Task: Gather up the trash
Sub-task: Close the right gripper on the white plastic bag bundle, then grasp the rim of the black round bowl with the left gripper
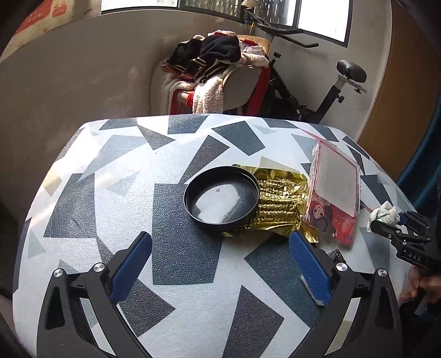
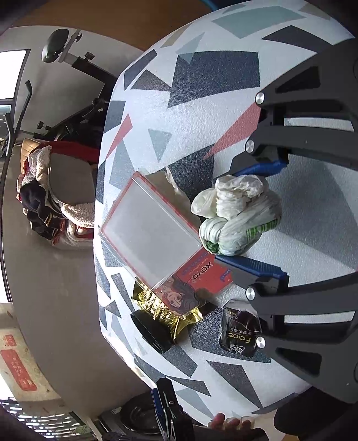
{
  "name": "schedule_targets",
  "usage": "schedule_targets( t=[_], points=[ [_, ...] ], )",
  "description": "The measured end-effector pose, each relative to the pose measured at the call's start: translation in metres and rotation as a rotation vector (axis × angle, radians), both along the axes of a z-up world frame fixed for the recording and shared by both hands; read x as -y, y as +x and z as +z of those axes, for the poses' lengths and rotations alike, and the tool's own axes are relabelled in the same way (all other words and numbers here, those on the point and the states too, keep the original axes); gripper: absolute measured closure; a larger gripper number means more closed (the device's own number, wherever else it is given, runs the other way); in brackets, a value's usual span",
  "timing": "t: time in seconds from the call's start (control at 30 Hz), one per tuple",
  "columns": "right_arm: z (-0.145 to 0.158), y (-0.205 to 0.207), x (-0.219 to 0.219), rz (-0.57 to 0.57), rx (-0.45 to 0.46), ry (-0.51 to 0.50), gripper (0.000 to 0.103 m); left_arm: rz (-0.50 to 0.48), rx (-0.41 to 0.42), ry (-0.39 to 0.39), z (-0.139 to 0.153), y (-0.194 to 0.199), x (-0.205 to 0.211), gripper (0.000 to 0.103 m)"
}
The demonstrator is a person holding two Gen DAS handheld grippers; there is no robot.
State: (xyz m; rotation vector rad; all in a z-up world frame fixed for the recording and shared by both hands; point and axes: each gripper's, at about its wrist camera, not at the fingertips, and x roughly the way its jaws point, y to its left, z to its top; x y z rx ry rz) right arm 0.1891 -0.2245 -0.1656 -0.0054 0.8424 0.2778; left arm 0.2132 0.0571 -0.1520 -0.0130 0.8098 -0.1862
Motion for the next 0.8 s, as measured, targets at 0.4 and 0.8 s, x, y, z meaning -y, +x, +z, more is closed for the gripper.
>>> schedule_targets(
  t=[0.4, 0.8],
  points=[
    [0.000, 0.001, 0.014, -0.048, 0.008, 0.060, 0.052, -0.003, -0.002, 0.002, -0.003, 0.021, -0.003, 0.006],
    [-0.008, 0.006, 0.016, -0.049, -0.005, 0.086, 0.052, -0.056, -0.064, 0.038, -0.027, 0.054, 0.014, 0.006]
  ],
)
